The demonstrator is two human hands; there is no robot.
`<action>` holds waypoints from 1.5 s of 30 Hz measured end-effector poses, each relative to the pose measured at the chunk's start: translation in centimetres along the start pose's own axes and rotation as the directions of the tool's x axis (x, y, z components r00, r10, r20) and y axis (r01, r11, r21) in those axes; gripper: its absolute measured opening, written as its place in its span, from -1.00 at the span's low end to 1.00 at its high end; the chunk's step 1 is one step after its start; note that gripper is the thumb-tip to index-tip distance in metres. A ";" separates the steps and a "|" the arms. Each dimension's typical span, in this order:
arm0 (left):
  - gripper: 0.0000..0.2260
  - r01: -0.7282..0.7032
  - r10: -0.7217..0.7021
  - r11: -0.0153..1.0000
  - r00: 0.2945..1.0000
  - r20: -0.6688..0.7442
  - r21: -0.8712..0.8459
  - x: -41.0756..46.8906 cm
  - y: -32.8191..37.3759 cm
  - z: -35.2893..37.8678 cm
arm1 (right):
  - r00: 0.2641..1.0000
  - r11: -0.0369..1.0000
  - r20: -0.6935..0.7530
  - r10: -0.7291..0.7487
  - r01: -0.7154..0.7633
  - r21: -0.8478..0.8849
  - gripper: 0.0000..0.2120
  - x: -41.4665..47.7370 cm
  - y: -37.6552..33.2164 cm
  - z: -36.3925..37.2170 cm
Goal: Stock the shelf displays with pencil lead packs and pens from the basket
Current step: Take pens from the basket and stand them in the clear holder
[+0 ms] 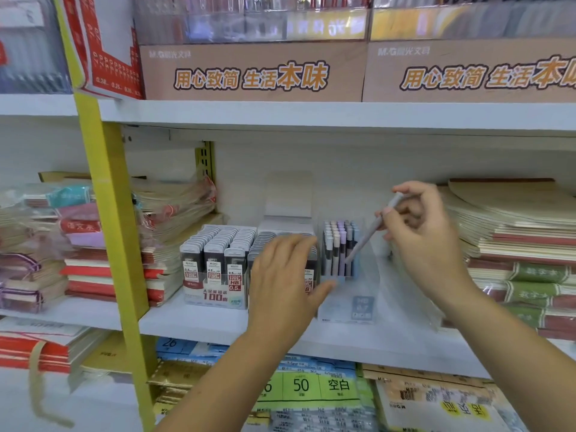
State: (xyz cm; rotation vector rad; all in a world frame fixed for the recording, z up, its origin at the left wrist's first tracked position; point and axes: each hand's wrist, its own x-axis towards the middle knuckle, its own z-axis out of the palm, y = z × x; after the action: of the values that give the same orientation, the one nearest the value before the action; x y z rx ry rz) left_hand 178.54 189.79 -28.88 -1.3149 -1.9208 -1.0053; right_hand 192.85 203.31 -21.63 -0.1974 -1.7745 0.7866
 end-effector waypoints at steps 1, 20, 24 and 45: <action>-0.32 -0.028 0.024 0.998 0.997 0.074 0.059 0.3 -0.3 0.3 | 0.999 0.995 0.043 -0.014 0.018 -0.096 -0.69 0.2 0.5 0.0; -0.26 -0.154 0.112 0.968 0.971 0.211 0.196 0.7 -2.1 2.6 | 0.959 0.860 0.275 0.063 0.088 -0.503 -0.76 -0.1 4.9 2.3; -0.24 -0.152 0.105 0.969 0.968 0.227 0.196 1.0 -2.0 2.5 | 0.957 0.654 0.289 0.030 0.200 -0.730 -0.78 0.3 5.1 2.2; -0.46 0.634 -0.552 0.724 0.293 0.781 0.274 -41.5 -13.6 4.2 | 0.395 0.500 0.308 0.866 -0.703 -0.506 -0.81 -42.1 15.9 11.0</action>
State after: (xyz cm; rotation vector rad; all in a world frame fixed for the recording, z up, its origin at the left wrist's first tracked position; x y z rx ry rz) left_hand 179.25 169.97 -68.05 -1.2142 -3.3608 -0.8159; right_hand 194.07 189.87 -66.00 -1.2552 -2.3353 1.3514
